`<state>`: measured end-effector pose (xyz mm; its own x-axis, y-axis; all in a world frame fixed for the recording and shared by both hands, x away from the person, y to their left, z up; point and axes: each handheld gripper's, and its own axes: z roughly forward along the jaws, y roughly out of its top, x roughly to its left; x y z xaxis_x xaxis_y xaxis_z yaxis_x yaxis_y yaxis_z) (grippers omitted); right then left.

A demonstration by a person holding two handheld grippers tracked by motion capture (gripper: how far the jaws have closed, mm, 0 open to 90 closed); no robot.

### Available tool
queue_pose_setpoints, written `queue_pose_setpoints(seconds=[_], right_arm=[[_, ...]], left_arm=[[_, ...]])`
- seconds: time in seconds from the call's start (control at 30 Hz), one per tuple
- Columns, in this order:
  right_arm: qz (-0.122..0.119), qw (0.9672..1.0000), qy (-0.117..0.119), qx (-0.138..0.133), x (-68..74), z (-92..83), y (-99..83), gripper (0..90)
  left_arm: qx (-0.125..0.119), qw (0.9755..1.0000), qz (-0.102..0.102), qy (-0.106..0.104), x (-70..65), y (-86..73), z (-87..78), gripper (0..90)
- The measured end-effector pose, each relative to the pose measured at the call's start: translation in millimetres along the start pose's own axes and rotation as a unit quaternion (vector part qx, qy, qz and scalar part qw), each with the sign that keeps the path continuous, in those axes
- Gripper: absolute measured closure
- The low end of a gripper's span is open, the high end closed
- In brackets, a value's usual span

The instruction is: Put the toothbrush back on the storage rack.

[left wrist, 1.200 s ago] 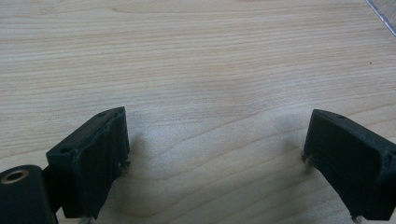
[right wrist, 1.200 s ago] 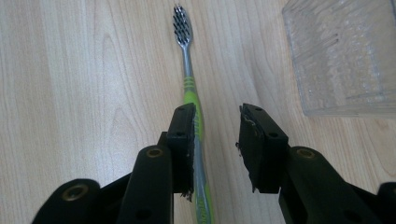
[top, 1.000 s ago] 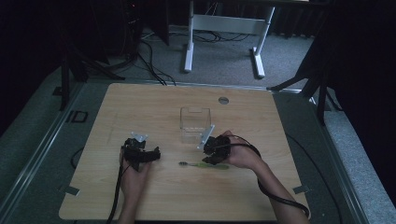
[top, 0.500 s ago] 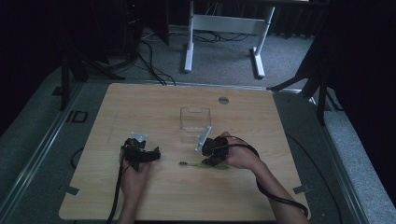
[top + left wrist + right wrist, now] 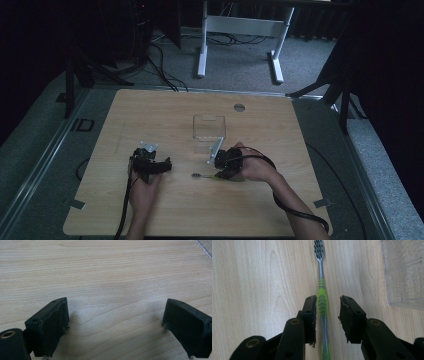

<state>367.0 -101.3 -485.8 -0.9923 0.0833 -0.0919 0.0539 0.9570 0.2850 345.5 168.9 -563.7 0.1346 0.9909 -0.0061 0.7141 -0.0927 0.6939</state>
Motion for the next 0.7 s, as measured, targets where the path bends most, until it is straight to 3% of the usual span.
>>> queue_pose_setpoints(seconds=[0.7], right_arm=[[-0.005,0.9997,0.01,0.02,0.4,7.5,0.7,66.0]], left_arm=[[-0.001,1.0,0.0,0.0,0.0,0.0,0.1,7.2]])
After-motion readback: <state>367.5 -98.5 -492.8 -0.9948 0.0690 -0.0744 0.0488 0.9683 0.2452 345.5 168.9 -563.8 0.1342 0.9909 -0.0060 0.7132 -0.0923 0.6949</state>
